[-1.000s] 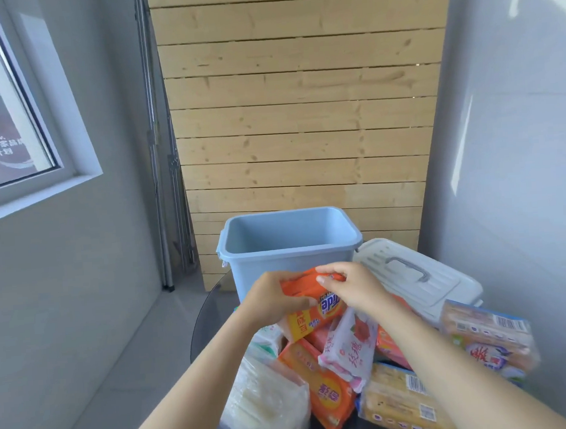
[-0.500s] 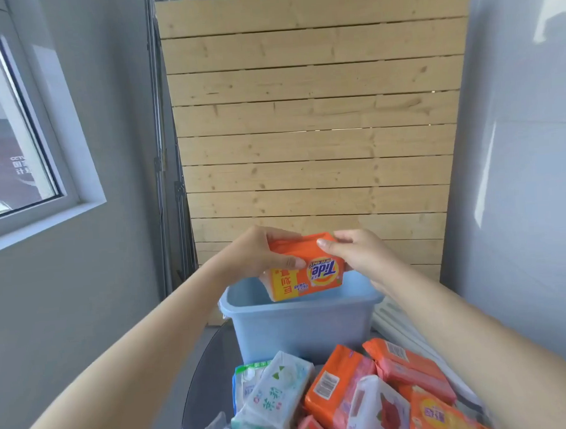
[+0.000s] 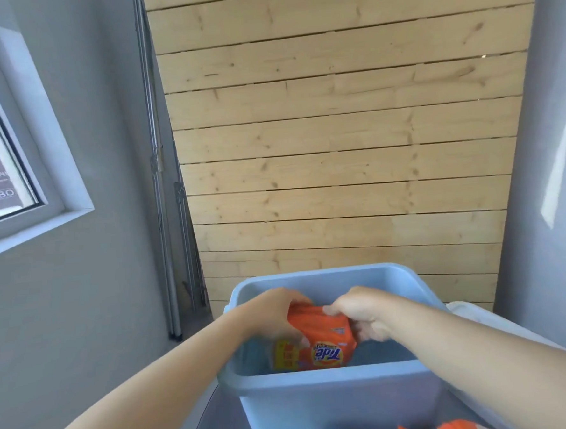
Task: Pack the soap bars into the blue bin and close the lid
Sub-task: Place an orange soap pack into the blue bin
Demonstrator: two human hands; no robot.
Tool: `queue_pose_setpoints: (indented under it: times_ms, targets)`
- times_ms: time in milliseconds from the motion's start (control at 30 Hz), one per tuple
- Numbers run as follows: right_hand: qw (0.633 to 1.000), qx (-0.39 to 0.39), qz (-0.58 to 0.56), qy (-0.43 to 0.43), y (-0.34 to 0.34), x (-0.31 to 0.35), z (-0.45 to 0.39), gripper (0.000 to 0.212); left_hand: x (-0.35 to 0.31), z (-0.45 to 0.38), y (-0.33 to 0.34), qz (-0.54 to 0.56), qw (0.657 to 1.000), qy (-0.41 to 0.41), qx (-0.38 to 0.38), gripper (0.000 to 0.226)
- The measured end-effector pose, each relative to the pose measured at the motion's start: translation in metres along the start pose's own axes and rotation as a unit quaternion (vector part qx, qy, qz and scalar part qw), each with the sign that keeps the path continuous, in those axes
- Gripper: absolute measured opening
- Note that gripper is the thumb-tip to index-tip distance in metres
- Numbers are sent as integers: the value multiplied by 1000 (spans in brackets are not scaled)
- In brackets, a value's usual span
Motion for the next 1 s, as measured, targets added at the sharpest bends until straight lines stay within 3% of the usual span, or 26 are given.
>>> queue_pose_setpoints:
  times_ms: [167, 300, 433, 667, 800, 867, 933, 1000]
  targets:
    - [995, 91, -41, 23, 20, -9, -14, 18, 17, -4, 15, -118, 990, -58, 48, 48]
    - [991, 107, -74, 19, 21, -9, -15, 38, 8, -7, 14, -257, 964, -26, 55, 49]
    - [992, 108, -58, 34, 20, -8, -13, 54, 17, -3, 8, -215, 972, -86, 41, 52]
    - [980, 176, -85, 39, 30, -7, -8, 65, 30, -1, 0, -134, 982, -130, 23, 32]
    - [992, 125, 2, 18, 23, -2, 0, 65, 19, 5, -4, -100, 988, -120, 3, 31]
    - [994, 25, 99, -45, 9, 8, 11, 58, 5, 13, -15, -66, 991, -106, -46, 29]
    - [973, -72, 172, -138, -4, 22, 34, 48, -13, 26, -31, -32, 989, -85, -114, 27]
    - [958, -98, 188, -195, -8, 24, 62, 43, -37, 43, -38, 13, 985, -55, -166, 23]
Point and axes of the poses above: each hand's wrist, its own z-axis away from the middle knuckle, its own y-axis out of the palm, x = y × z, the point moved 9 cm from there along -z, towards the middle knuckle, and after that the axes turned 10 degrees about y, right-handed, at the moved point
